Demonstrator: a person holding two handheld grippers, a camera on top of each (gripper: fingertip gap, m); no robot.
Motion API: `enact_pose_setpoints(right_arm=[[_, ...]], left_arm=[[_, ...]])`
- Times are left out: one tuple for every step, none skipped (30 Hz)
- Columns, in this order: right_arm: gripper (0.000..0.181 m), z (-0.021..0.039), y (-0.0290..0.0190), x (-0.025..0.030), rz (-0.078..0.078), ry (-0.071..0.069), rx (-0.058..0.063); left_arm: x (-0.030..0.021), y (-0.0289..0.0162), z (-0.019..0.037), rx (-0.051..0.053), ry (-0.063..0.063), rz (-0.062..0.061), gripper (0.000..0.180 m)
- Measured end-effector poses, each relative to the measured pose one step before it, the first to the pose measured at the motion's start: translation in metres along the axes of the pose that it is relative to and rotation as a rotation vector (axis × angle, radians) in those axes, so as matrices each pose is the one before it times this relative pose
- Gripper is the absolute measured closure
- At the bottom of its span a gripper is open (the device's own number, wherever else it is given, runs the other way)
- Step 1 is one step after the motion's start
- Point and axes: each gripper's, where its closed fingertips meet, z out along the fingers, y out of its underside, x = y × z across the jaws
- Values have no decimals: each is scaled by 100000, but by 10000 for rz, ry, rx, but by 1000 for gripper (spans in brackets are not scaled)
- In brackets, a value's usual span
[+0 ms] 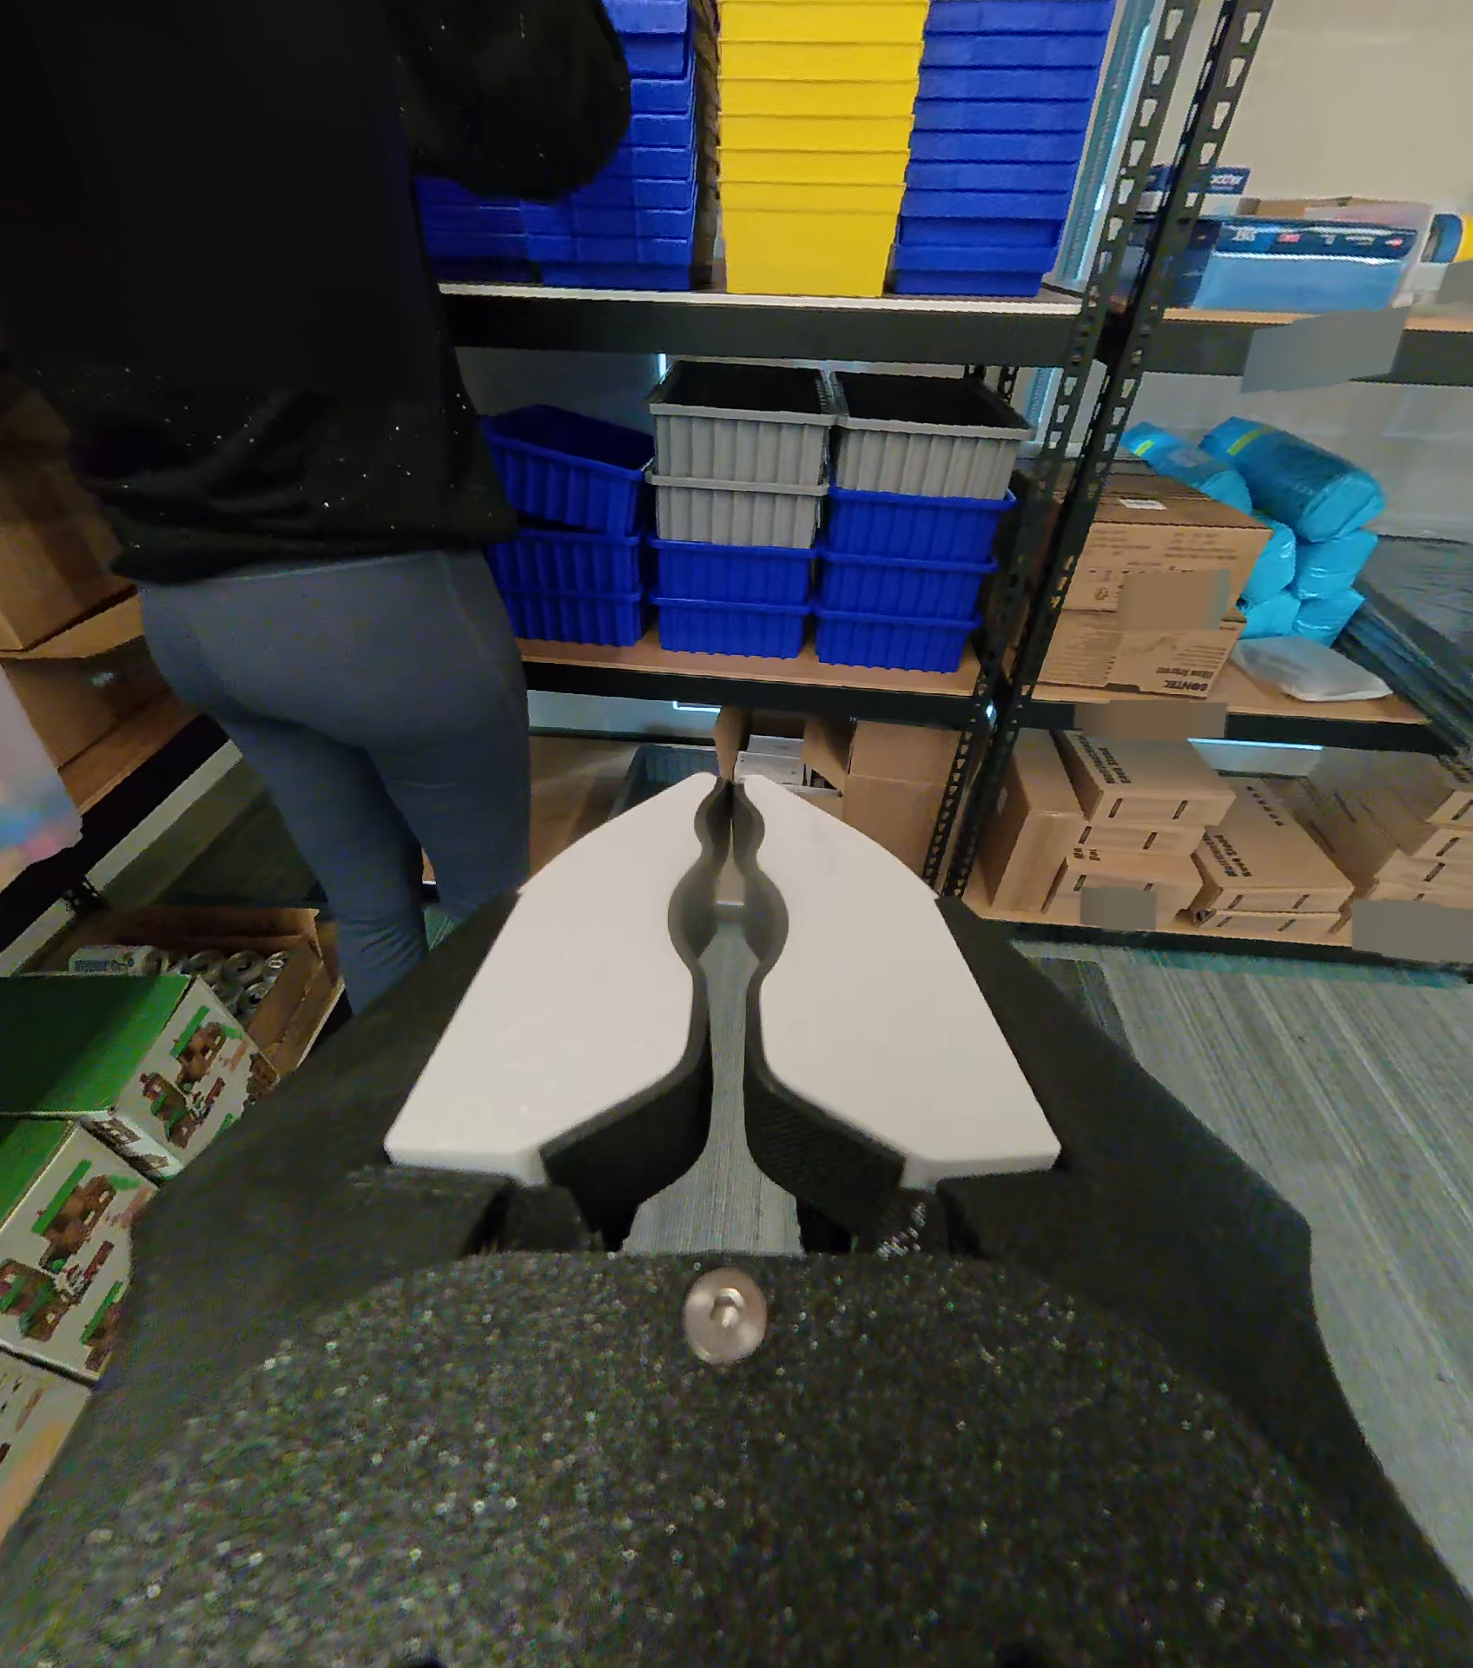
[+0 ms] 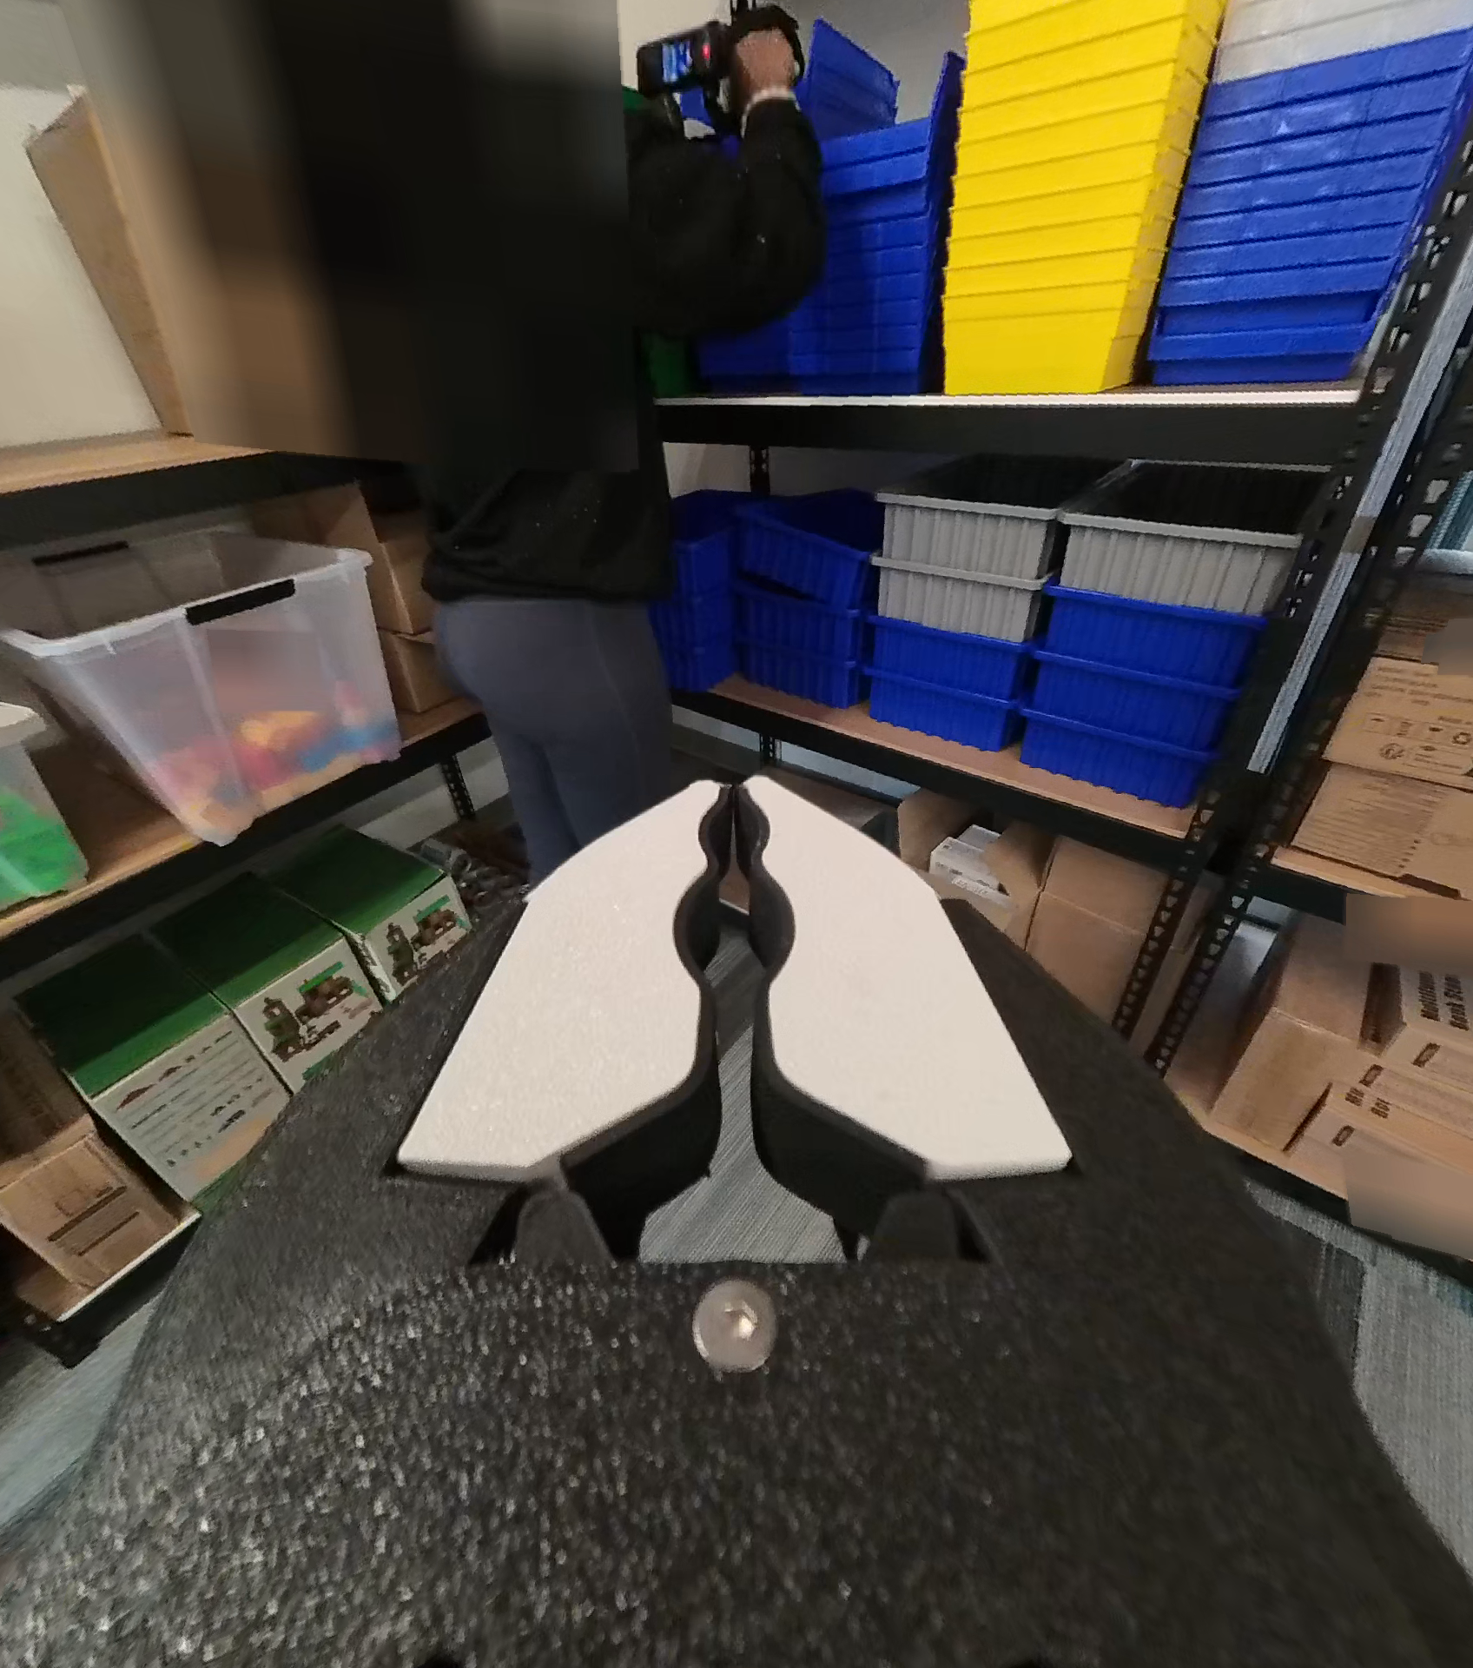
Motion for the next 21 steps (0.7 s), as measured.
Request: enact_pose_setpoints(right_arm=[[181,21,111,-304,6,11,-27],[181,-26,90,-221,8,24,-19],[181,-133,78,-228,4,36,-13],[181,-54,38,-172,-1,47,-17],[181,-84,43,-174,0,56,-12],[181,-98,28,-136,7,64,-9],[181,-191,49,-97,14,67,-7],[181,-165,11,-20,12,66,-5],[181,-174,18,-48,-6,68,-8],[181,-135,-9,13,-21,68,1],[181,-254,-14,-67,-24,64,-2],[181,-145,-19,-55,-10,65,-4],[181,-154,10,-12,-3,64,3],[181,-136,5,-19,-1,62,-2],[181,-101,48,11,2,53,-15],[181,-120,-13,-43,-1,35,-4],[181,-127,-56,-84,-29,29,8],[181,-90,-45,-48,-49,24,-3],[181,-68,-24,-109,-37,24,-4],[181,-81,-25,3,-13,32,9],[181,-86,-82,-44,2,44,8]], left_arm=[[-254,81,-58,-17,21,-24,180],[-213,107,-66,-21,27,-15,180],[-155,108,-68,-20,36,-5,180],[-68,113,-31,-19,51,-3,180],[-3,86,-6,-14,66,-3,180],[14,63,21,-15,75,-6,180],[39,49,34,-14,80,-10,180],[37,38,40,-5,80,-5,180],[49,43,55,-2,76,4,180],[57,21,82,5,68,7,180],[10,8,77,7,63,1,180],[1,-10,58,6,66,-3,180],[16,-22,83,5,68,-6,180],[35,-33,65,9,65,-4,180],[51,-25,51,14,65,7,180],[86,-17,44,10,64,14,180],[80,-31,50,4,62,10,180],[54,-40,26,4,61,5,180],[49,-16,27,1,58,6,180],[64,3,34,2,54,7,180],[40,3,1,5,53,9,180]])
